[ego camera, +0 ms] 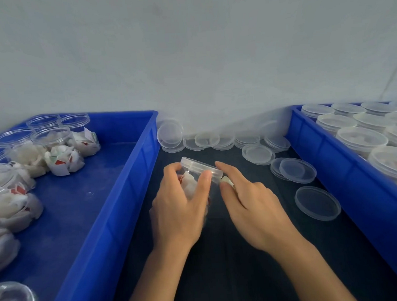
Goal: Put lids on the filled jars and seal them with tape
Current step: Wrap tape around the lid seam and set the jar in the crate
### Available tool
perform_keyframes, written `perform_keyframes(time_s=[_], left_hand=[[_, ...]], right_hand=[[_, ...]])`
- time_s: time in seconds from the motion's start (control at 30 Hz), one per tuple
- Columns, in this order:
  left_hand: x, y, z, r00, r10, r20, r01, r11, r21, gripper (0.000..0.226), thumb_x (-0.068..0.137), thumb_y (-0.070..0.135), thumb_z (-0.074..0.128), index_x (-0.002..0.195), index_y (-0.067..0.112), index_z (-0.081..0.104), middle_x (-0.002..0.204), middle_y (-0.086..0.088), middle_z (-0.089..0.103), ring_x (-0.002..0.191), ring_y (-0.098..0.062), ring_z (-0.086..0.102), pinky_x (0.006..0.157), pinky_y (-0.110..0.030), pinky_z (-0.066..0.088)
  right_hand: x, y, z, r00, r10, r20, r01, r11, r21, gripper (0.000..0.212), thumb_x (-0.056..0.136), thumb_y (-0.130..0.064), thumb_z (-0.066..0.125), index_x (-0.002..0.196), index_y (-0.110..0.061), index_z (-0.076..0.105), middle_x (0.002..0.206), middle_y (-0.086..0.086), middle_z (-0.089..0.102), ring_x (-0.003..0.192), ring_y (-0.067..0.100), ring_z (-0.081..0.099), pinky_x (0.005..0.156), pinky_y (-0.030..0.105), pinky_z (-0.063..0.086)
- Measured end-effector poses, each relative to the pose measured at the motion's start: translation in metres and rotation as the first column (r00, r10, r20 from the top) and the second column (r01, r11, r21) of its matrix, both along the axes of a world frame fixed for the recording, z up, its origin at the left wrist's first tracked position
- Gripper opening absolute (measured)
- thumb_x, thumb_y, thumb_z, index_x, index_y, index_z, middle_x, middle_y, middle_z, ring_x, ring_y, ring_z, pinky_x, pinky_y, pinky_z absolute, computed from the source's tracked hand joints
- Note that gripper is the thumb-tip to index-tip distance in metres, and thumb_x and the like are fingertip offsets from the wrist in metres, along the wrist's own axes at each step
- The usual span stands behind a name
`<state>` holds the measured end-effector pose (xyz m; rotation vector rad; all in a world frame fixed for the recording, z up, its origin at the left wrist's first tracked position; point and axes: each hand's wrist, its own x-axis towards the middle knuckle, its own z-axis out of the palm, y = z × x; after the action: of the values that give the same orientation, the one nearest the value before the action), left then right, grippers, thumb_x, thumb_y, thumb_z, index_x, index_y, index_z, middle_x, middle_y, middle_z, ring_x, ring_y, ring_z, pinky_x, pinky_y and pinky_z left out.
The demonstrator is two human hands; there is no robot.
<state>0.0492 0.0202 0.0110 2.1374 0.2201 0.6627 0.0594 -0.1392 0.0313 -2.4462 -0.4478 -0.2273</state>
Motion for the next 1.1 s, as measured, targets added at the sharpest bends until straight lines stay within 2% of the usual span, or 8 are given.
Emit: perform_keyframes(time_s=[0.13, 0.27, 0.43, 0.67, 0.8, 0.87, 1.0, 1.1], left_hand=[[0.000, 0.005, -0.001, 1.000, -0.018, 0.011, 0.019, 0.999, -0.035, 0.049, 0.081, 0.094, 0.039, 0.113, 0.056, 0.035, 0.098, 0.033, 0.054, 0.090, 0.017, 0.054, 0.074, -0.018, 0.045], [0.002, 0.007, -0.003, 0.999, -0.051, 0.019, 0.052, 0.995, -0.080, 0.061, 0.079, 0.093, 0.043, 0.115, 0.045, 0.049, 0.099, 0.023, 0.063, 0.092, 0.007, 0.062, 0.077, -0.027, 0.053], [0.001, 0.009, -0.002, 0.998, -0.069, 0.008, 0.069, 0.987, -0.143, 0.063, 0.076, 0.091, 0.048, 0.116, 0.043, 0.057, 0.098, 0.020, 0.067, 0.092, 0.009, 0.063, 0.072, -0.023, 0.049], [0.002, 0.013, -0.002, 0.996, -0.085, -0.027, 0.079, 0.985, -0.152, 0.062, 0.075, 0.090, 0.052, 0.118, 0.047, 0.057, 0.100, 0.024, 0.068, 0.093, 0.010, 0.064, 0.077, -0.029, 0.056], [0.000, 0.011, 0.000, 0.994, -0.095, -0.061, 0.092, 0.994, -0.053, 0.061, 0.077, 0.092, 0.045, 0.120, 0.049, 0.051, 0.102, 0.024, 0.067, 0.093, 0.004, 0.065, 0.081, -0.035, 0.059], [-0.002, 0.008, 0.002, 0.993, -0.090, -0.075, 0.091, 0.996, 0.011, 0.065, 0.075, 0.095, 0.045, 0.123, 0.051, 0.046, 0.104, 0.025, 0.065, 0.093, 0.004, 0.064, 0.079, -0.031, 0.056], [-0.006, 0.003, 0.008, 1.000, 0.028, -0.015, -0.023, 0.970, 0.240, 0.090, 0.077, 0.095, 0.043, 0.146, 0.038, 0.040, 0.124, 0.020, 0.059, 0.100, 0.002, 0.053, 0.074, -0.028, 0.045], [-0.009, -0.004, 0.012, 0.996, 0.090, 0.007, -0.086, 0.922, 0.377, 0.079, 0.086, 0.086, 0.037, 0.146, 0.034, 0.042, 0.120, 0.010, 0.064, 0.093, -0.005, 0.056, 0.069, -0.032, 0.050]], right_hand=[[0.004, -0.007, 0.004, 1.000, -0.017, 0.025, 0.017, 1.000, 0.001, 0.041, 0.107, -0.048, 0.035, 0.148, -0.051, 0.038, 0.060, -0.009, 0.057, 0.067, 0.014, 0.059, 0.077, 0.042, 0.051], [0.007, -0.013, 0.004, 0.999, -0.018, 0.029, 0.017, 1.000, 0.015, 0.039, 0.105, -0.053, 0.037, 0.144, -0.052, 0.043, 0.063, -0.011, 0.059, 0.072, 0.015, 0.060, 0.080, 0.044, 0.052], [0.011, -0.014, 0.001, 1.000, -0.004, 0.015, 0.004, 1.000, 0.016, 0.038, 0.104, -0.054, 0.037, 0.142, -0.053, 0.043, 0.071, -0.023, 0.061, 0.068, 0.013, 0.058, 0.076, 0.040, 0.050], [0.009, -0.011, -0.002, 1.000, -0.008, 0.024, 0.009, 1.000, -0.020, 0.038, 0.104, -0.054, 0.035, 0.141, -0.058, 0.043, 0.066, -0.027, 0.057, 0.068, 0.011, 0.056, 0.075, 0.038, 0.049], [0.011, -0.013, -0.004, 1.000, -0.011, 0.024, 0.012, 1.000, -0.013, 0.033, 0.106, -0.050, 0.037, 0.137, -0.060, 0.046, 0.070, -0.026, 0.060, 0.072, 0.011, 0.059, 0.072, 0.034, 0.046], [0.010, -0.014, -0.004, 1.000, -0.012, 0.017, 0.013, 1.000, -0.008, 0.032, 0.107, -0.050, 0.038, 0.136, -0.060, 0.047, 0.072, -0.025, 0.062, 0.075, 0.011, 0.060, 0.074, 0.035, 0.048], [0.009, -0.013, -0.002, 1.000, -0.027, 0.013, 0.027, 1.000, 0.000, 0.032, 0.107, -0.055, 0.038, 0.136, -0.058, 0.048, 0.069, -0.021, 0.062, 0.076, 0.012, 0.062, 0.078, 0.038, 0.052], [0.006, -0.008, -0.002, 0.999, -0.036, 0.029, 0.038, 0.998, -0.048, 0.033, 0.107, -0.057, 0.033, 0.136, -0.055, 0.050, 0.074, -0.017, 0.066, 0.076, 0.012, 0.065, 0.077, 0.039, 0.055]])
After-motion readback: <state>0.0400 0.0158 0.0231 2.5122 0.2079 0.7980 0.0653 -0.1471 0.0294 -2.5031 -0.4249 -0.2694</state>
